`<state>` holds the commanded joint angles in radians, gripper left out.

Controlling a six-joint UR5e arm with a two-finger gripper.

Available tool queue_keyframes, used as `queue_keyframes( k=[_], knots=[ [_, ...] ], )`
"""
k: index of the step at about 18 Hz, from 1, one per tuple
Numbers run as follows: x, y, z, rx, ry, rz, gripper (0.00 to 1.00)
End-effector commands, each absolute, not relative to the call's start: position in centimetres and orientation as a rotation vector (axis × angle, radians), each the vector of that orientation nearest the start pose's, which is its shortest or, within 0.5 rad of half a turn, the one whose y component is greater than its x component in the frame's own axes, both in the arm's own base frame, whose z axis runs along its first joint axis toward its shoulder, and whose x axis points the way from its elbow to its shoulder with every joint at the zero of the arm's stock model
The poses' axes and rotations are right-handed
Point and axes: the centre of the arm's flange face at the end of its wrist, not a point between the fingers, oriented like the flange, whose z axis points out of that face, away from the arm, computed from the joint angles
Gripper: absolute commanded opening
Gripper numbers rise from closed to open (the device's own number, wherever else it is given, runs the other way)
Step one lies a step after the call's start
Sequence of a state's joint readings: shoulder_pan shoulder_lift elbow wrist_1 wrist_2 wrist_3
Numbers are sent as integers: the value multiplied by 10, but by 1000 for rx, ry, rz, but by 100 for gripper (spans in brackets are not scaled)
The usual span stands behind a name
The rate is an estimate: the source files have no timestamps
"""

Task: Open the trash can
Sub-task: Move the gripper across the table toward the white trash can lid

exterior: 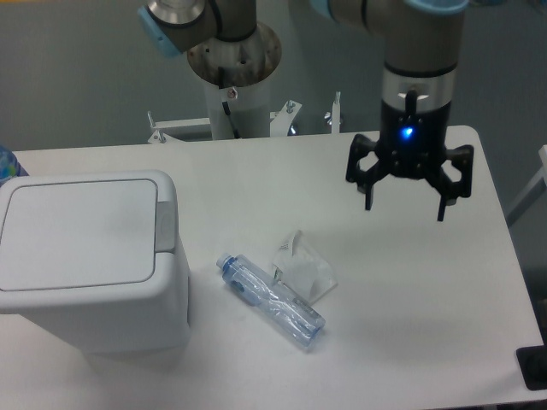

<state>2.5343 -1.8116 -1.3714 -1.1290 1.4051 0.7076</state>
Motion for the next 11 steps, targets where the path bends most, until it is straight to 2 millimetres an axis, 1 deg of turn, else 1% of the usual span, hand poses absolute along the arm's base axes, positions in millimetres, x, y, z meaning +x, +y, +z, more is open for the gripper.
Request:
queue_keyframes(
  k=[3, 6, 8, 9, 11],
  knots=[
    [-399, 501, 504, -2711, -362, 207, 100],
    [-367, 521, 509, -2692, -416, 166, 100],
    [-345, 530, 515, -2666, -492, 136, 100],
    [-336, 535, 514, -2666, -512, 121, 100],
    [-326, 535, 516, -2663, -525, 110, 100]
  ],
)
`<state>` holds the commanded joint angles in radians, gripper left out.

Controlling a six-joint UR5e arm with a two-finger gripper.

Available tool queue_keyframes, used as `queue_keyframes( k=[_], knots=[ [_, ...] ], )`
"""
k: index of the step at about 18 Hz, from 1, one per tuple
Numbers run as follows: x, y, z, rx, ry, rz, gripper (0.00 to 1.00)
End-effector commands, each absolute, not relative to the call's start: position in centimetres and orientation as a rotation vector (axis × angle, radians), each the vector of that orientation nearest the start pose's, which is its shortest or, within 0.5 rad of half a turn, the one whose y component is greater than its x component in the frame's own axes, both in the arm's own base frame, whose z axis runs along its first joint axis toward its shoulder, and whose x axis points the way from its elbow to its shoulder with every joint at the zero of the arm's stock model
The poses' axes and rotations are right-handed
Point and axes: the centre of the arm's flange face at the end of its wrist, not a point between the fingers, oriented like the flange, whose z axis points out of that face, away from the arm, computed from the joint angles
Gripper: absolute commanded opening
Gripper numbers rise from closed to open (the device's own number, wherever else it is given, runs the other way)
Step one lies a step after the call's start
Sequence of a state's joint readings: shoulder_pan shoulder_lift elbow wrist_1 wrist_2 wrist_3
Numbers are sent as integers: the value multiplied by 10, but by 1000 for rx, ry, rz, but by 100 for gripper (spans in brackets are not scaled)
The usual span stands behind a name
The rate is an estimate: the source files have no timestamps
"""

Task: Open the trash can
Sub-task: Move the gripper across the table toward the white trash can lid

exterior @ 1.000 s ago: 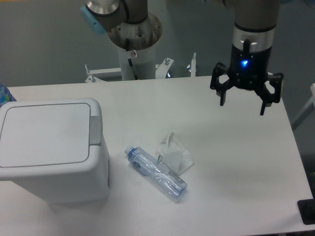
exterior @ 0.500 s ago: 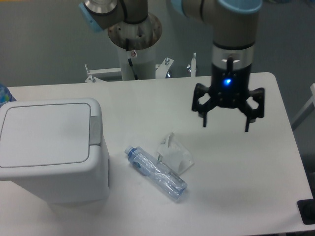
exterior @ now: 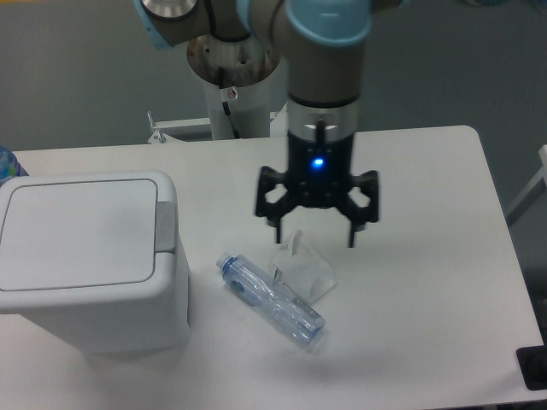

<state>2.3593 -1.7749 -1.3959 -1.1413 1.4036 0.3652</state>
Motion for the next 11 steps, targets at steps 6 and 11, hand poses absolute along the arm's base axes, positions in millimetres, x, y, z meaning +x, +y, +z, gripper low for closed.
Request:
queue_keyframes(
  k=[6, 11],
  knots=[
    [-293, 539, 504, -2656, -599, 21, 100],
    [-283, 542, 506, -2618, -665, -60, 100]
  ],
)
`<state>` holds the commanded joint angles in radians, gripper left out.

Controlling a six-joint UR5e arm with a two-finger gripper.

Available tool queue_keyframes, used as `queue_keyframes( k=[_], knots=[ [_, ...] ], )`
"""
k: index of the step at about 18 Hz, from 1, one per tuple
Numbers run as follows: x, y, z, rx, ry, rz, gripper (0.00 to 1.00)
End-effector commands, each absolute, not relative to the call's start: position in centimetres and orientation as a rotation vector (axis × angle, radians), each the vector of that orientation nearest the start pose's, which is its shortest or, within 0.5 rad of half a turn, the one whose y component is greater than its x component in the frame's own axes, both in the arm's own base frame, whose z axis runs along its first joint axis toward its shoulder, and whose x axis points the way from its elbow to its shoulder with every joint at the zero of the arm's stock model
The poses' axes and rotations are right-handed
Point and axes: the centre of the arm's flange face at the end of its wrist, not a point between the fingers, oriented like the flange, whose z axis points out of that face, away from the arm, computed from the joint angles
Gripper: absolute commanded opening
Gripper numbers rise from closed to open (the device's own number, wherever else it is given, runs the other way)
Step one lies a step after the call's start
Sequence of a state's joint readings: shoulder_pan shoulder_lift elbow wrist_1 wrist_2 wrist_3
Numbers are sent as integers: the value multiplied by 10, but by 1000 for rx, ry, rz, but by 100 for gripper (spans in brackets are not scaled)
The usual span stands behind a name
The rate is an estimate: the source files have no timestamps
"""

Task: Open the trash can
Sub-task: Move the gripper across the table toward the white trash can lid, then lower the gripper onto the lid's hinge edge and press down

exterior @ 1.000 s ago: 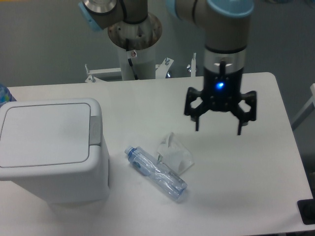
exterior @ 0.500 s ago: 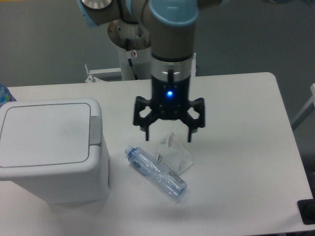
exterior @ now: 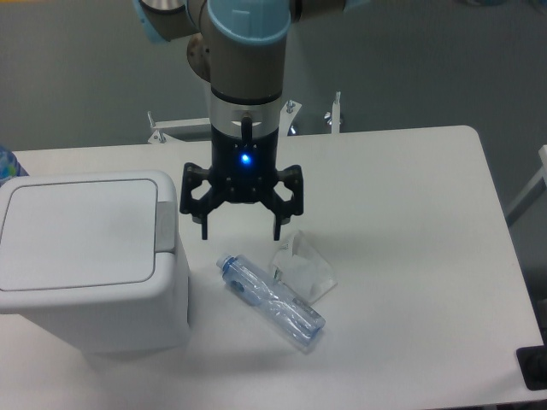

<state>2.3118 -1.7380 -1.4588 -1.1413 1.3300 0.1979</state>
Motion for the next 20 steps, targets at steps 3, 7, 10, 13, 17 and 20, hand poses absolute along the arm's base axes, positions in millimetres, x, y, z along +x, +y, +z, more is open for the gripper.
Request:
queue_keyframes(
  k=[3, 7, 10, 13, 17, 20],
  knots=[
    [-278, 544, 505, -2623, -656, -64, 100],
    [-265, 549, 499, -2640, -633, -75, 100],
    [-265, 551, 497, -2641, -630, -80, 100],
    [-265, 550, 496, -2641, -628, -80, 100],
    [-264, 551, 496, -2642, -626, -80, 100],
    [-259, 552, 491, -2652, -620, -83, 100]
  ],
)
